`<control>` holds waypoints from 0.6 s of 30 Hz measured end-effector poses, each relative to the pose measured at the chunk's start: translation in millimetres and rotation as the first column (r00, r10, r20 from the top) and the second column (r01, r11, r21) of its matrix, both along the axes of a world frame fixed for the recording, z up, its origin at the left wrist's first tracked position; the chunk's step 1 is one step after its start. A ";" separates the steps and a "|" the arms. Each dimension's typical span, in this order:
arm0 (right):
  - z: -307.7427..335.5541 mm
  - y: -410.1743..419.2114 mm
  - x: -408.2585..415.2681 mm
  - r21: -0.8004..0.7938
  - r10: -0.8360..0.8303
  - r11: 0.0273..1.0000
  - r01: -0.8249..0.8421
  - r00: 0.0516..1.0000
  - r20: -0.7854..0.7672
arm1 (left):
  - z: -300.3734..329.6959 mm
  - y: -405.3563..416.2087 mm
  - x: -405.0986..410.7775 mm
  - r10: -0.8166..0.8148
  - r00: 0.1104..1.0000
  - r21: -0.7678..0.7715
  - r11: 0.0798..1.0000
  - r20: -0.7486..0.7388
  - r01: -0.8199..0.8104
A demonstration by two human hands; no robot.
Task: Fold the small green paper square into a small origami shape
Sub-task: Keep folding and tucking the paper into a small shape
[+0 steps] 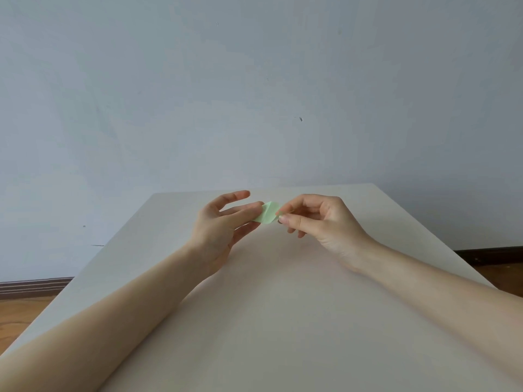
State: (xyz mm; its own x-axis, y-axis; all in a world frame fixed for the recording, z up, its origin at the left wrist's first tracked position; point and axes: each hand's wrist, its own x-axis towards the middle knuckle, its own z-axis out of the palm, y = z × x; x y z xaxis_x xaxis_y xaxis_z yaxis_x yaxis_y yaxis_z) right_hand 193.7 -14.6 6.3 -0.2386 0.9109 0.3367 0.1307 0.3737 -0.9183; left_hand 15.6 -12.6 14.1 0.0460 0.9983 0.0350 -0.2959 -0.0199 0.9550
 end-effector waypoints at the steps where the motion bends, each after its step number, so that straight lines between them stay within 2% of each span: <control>1: 0.0 0.0 0.2 -0.003 -0.006 1.000 0.006 1.000 -0.007 | 0.5 -0.2 0.3 -0.013 1.000 0.003 1.000 0.002 0.013; 18: 4.7 0.2 1.2 -0.165 -0.029 0.986 -0.012 0.968 -0.248 | 0.4 -3.8 3.8 -0.186 0.983 0.029 0.982 0.005 0.185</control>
State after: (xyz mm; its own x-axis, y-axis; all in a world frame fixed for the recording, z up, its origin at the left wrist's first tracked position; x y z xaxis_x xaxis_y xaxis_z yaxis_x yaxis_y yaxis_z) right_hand 194.9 -14.4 10.9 -0.1585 0.9601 0.2304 -0.1068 0.2153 -0.9707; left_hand 19.4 -16.3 14.5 0.2298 0.9711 0.0642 -0.3039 0.0090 0.9527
